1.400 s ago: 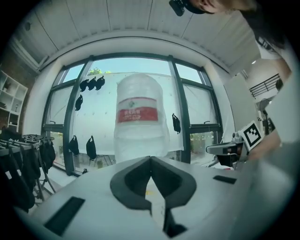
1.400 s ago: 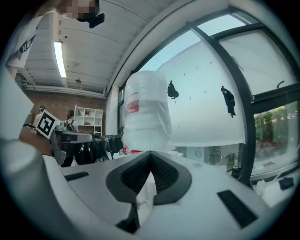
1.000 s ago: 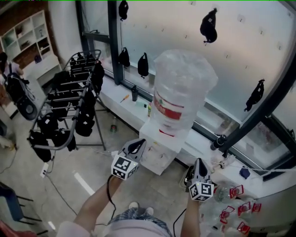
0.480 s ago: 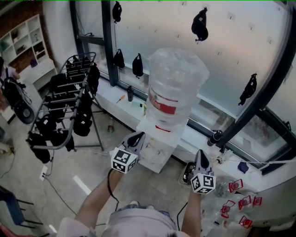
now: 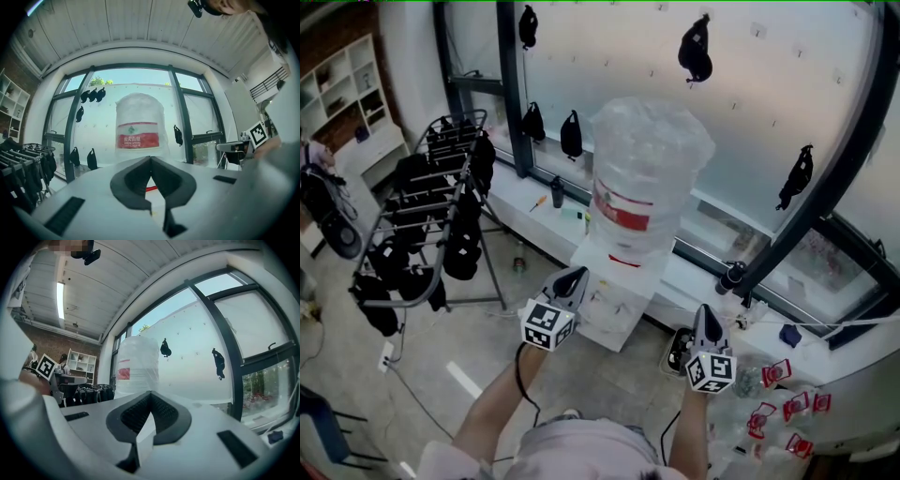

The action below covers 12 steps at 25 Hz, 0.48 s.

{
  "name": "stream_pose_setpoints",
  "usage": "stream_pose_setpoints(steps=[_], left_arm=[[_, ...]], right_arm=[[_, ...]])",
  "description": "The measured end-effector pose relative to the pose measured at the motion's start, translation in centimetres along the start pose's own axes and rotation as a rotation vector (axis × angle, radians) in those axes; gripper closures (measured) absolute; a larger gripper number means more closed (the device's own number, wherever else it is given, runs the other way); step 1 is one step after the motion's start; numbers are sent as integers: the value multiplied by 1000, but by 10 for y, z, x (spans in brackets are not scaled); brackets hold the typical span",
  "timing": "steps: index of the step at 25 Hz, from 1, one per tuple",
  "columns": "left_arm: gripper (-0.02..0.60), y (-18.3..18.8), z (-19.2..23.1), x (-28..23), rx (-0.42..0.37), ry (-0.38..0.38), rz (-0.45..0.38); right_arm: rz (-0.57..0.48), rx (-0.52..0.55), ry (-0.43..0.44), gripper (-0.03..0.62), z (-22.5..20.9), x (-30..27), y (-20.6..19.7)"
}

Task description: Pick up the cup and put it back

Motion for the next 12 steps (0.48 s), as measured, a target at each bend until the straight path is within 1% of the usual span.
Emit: stream_pose_setpoints(steps=[12], left_arm=[[555, -4, 1, 3, 12, 7, 7]], right_arm=[[11, 5, 31, 579, 9, 2, 0]])
Point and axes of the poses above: the fingertips, and each gripper's own axes: x backward along the fingers, z to its left, y out of its top, the point moved 6 cm from there along x, backward along the fingers, and after that the axes turned 13 degrees about z, right-handed, at the moved point
